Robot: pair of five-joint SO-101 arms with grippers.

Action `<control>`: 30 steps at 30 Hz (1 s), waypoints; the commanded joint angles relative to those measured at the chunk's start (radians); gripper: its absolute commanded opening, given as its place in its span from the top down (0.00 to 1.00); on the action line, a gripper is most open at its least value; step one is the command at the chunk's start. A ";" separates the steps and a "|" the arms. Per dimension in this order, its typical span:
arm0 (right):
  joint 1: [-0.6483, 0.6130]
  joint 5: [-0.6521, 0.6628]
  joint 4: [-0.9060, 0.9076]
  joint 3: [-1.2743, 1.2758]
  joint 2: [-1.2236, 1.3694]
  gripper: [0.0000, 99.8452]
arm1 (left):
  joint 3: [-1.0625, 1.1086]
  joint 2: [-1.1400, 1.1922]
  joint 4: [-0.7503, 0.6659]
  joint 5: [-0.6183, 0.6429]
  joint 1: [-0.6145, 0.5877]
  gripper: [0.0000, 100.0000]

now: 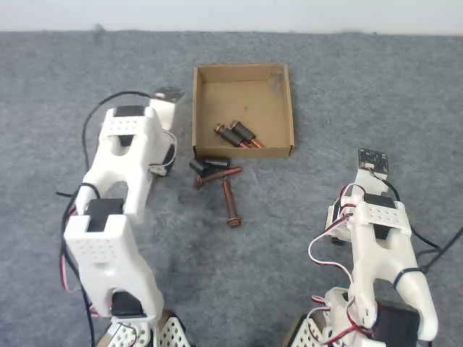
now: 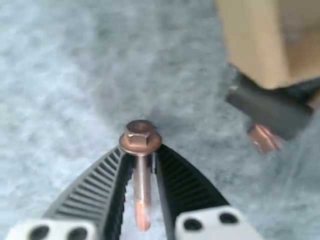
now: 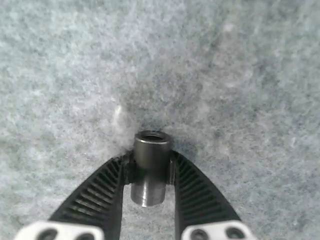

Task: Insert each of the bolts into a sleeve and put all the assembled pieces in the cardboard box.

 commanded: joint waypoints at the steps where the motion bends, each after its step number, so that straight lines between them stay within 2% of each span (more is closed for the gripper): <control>1: -0.019 0.014 -0.013 -0.006 -0.051 0.99 | 0.051 -0.089 -0.075 0.077 -0.017 0.99; 14: -0.019 0.014 -0.013 -0.006 -0.051 0.99 | 0.168 -0.109 -0.130 0.081 -0.041 0.99; 23: -0.019 0.012 -0.051 -0.011 -0.061 0.99 | 0.476 -0.374 -0.345 0.083 -0.032 0.99; 30: -0.022 0.012 -0.071 -0.112 -0.062 0.99 | 0.510 -0.388 -0.281 0.084 -0.074 0.99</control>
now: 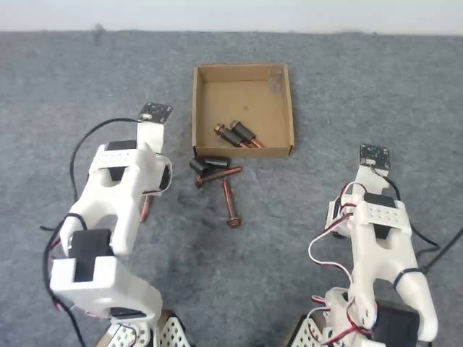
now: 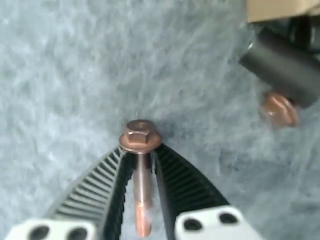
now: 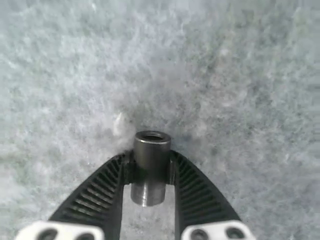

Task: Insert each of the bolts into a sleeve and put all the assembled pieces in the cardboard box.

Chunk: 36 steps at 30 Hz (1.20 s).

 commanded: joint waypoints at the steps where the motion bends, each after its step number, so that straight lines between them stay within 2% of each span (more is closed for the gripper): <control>1: -0.028 0.012 -0.021 -0.132 -0.054 0.99 | 0.002 -0.068 0.040 0.011 -0.051 0.99; 5: -0.097 0.012 -0.033 -0.221 -0.053 0.99 | 0.002 -0.068 0.012 0.011 -0.063 0.99; 8: -0.171 0.012 -0.124 -0.253 -0.047 0.99 | 0.002 -0.068 0.005 0.011 -0.063 0.99; 16: -0.295 0.012 -0.622 -0.175 -0.042 0.99 | 0.002 -0.068 0.005 0.011 -0.066 0.99; 21: -0.337 0.012 -0.964 -0.064 -0.041 0.99 | 0.002 -0.068 0.005 0.009 -0.066 0.99; 24: -0.337 0.012 -1.098 -0.044 -0.022 0.99 | 0.002 -0.068 0.005 0.009 -0.066 0.99; 29: -0.334 0.012 -1.290 -0.046 0.125 0.99 | 0.012 -0.068 0.005 0.006 -0.061 0.99; 36: -0.337 0.014 -1.771 -0.069 0.348 0.99 | 0.012 -0.068 0.005 0.006 -0.061 0.99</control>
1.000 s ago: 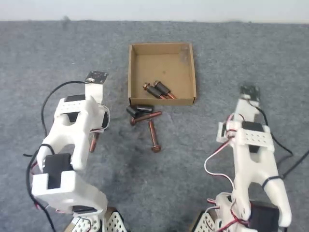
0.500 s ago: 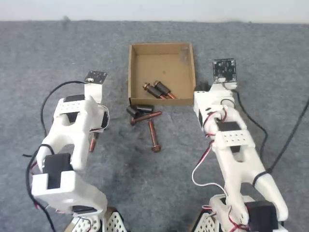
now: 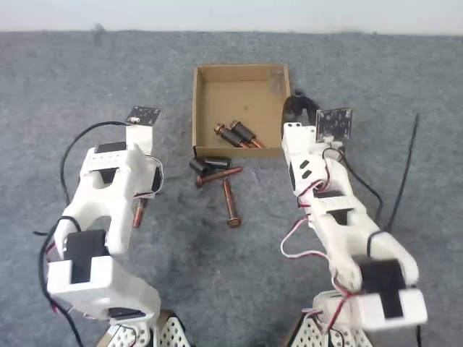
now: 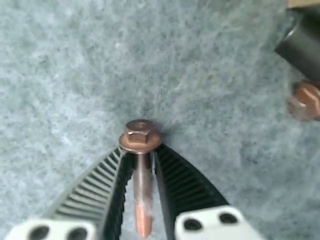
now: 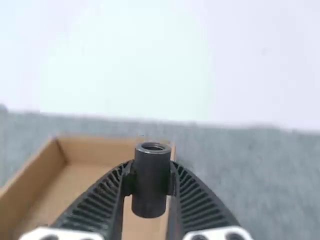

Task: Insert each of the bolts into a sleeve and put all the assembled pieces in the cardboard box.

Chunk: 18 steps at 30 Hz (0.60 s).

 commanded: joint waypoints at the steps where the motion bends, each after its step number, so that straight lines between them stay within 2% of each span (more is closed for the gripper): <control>1: -0.004 0.014 -0.292 -0.055 0.085 0.99 | -0.001 -0.064 -0.014 0.000 -0.003 0.99; 12: 0.019 0.026 -0.317 -0.338 0.367 0.99 | -0.001 -0.064 -0.014 0.000 -0.003 0.99; 18: -0.019 0.233 -0.318 -0.351 0.467 0.99 | -0.001 -0.064 -0.015 0.000 -0.003 0.99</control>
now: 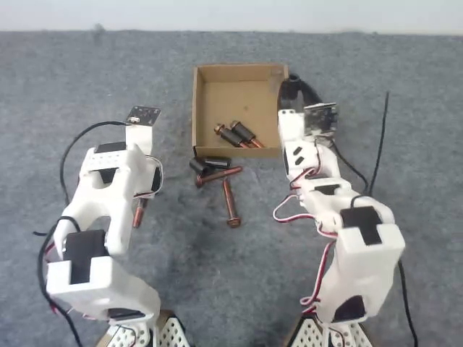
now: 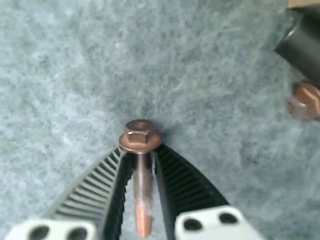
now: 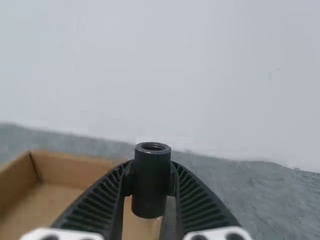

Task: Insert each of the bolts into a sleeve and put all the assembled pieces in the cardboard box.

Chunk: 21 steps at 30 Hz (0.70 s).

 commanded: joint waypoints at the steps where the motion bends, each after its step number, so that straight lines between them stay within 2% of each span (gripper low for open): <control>1: -0.025 0.167 -0.025 -0.051 0.027 0.99 | -0.001 -0.064 -0.015 0.000 -0.003 0.99; 4: -0.047 0.224 -0.025 -0.012 0.044 0.99 | -0.001 -0.064 -0.015 0.000 -0.002 0.99; 13: -0.134 0.153 -0.265 0.206 0.044 0.99 | -0.001 -0.064 -0.015 -0.002 -0.002 0.99; 21: -0.180 0.150 -0.329 0.321 0.041 0.99 | -0.002 -0.064 -0.015 -0.002 -0.002 0.99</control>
